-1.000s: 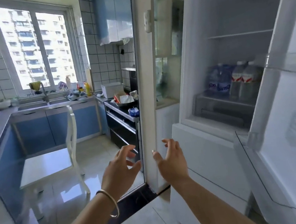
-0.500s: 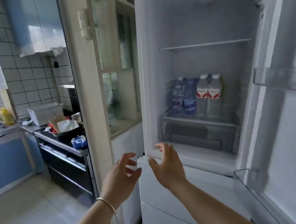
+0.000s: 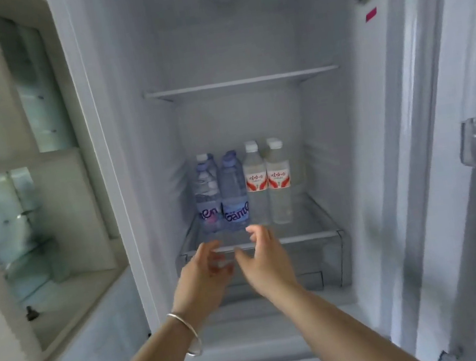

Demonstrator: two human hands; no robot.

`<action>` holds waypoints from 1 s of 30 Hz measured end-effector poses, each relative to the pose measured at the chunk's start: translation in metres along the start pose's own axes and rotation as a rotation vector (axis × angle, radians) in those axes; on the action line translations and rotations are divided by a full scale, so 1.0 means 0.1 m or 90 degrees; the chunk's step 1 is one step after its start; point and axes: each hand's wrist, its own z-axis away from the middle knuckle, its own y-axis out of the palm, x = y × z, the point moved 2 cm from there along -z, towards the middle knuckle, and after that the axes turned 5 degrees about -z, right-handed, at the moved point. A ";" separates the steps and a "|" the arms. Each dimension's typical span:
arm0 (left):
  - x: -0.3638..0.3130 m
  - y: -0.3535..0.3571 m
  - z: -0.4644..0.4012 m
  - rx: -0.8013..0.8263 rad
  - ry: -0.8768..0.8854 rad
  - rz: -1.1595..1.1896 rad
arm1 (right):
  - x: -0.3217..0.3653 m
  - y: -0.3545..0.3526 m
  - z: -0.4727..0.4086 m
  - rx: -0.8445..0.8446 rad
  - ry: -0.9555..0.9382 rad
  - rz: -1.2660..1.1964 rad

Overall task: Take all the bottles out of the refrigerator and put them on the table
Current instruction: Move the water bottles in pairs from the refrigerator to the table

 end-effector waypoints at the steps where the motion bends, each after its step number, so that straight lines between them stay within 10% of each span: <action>1: 0.01 0.06 -0.19 0.009 0.001 0.005 | -0.03 0.02 -0.18 -0.007 0.004 -0.001; 16: 0.30 0.29 -2.17 -0.276 0.017 0.004 | -0.16 0.49 -1.99 -0.092 -0.091 -0.106; 30: 0.23 0.37 -2.50 -0.205 0.015 0.177 | -0.15 0.66 -2.31 -0.125 -0.123 -0.072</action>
